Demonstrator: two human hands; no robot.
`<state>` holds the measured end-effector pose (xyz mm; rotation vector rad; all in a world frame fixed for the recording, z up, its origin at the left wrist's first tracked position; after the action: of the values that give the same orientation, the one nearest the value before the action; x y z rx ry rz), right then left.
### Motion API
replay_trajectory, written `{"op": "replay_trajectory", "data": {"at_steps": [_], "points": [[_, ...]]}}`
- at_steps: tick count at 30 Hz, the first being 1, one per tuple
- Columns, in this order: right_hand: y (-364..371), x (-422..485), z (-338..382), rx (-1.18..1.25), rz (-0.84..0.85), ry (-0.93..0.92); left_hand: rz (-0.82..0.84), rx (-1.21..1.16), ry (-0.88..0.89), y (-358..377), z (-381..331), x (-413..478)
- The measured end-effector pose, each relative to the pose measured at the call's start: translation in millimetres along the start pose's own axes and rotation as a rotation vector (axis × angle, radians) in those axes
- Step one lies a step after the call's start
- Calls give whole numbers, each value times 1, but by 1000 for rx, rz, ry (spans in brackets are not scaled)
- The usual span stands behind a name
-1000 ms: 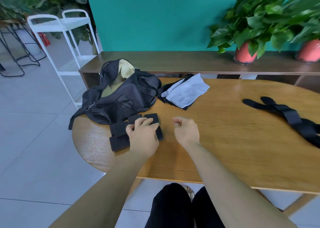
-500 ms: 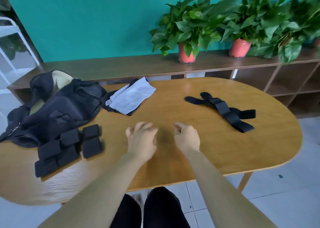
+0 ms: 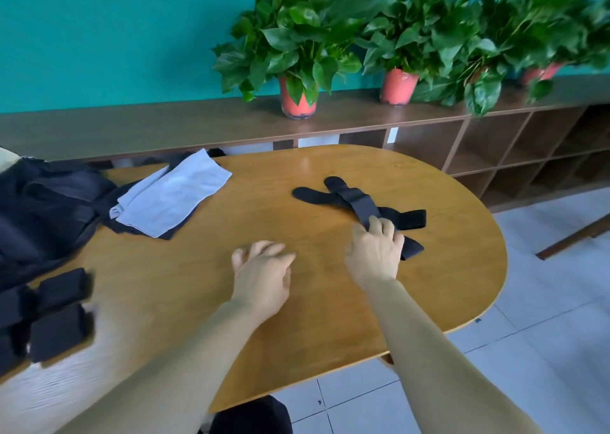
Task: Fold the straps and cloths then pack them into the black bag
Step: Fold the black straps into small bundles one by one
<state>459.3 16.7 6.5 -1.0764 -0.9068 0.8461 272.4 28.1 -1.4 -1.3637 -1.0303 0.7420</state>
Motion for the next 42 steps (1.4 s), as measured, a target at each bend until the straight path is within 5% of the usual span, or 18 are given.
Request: {"op": "replay_trajectory", "data": {"at_steps": [6,20,23,27,34,42], "points": [[17,18,-28,8,227,234,35,-3,9,8,1,5],[9,-51,72,175,304,-39,15,30,-29,2,18,-11],[-8,-42,64,262,208,-21,-10,28,-20,-4,23,-16],[-14,-14,33,70,103,-3,6,-41,80,-8,10,-14],[16,13,6,-181,357,-63,236,29,390,9,-27,-15],[21,7,17,-263,352,-3,221,217,342,7,-7,-21]]}}
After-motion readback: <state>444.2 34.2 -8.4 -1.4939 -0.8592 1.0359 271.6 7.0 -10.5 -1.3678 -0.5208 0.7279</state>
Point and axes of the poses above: each hand's wrist, its own x-axis towards the middle knuckle, its own y-axis out of the palm, z = x × y, the point moved 6 cm from there along x, towards the middle knuckle, and after that the axes turned 7 degrees about x, right-handed, at the moved point
